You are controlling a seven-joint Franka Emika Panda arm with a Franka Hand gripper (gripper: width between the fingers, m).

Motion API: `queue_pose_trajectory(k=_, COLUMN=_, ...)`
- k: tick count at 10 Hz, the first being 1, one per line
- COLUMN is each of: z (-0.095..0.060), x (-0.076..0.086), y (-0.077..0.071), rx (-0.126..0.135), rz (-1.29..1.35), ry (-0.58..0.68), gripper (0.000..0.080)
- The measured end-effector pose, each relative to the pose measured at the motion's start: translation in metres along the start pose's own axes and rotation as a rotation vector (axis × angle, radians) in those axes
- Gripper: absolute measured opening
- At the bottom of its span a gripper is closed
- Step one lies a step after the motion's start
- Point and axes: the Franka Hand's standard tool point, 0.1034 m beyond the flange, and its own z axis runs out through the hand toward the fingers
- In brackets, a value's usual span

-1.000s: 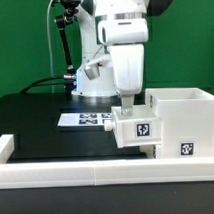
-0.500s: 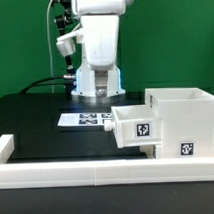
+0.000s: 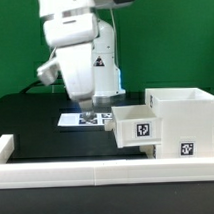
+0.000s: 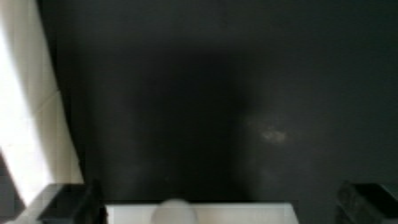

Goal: Assemble drawer

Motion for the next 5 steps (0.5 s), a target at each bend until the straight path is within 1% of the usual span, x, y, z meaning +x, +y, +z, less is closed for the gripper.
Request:
queue_pose_trajectory(k=2, z=0.010, x=-0.002, y=0.002, rx=0.004, rz=0.020, ry=0.042, gripper=0.0649)
queue_pose_trajectory(k=3, z=0.015, x=0.005, y=0.002, rx=0.011, rz=0.038, ry=0.044, gripper=0.0649)
queue_pose_trajectory(k=5, z=0.018, x=0.017, y=0.003, rx=0.017, rz=0.029, ry=0.049, gripper=0.0649)
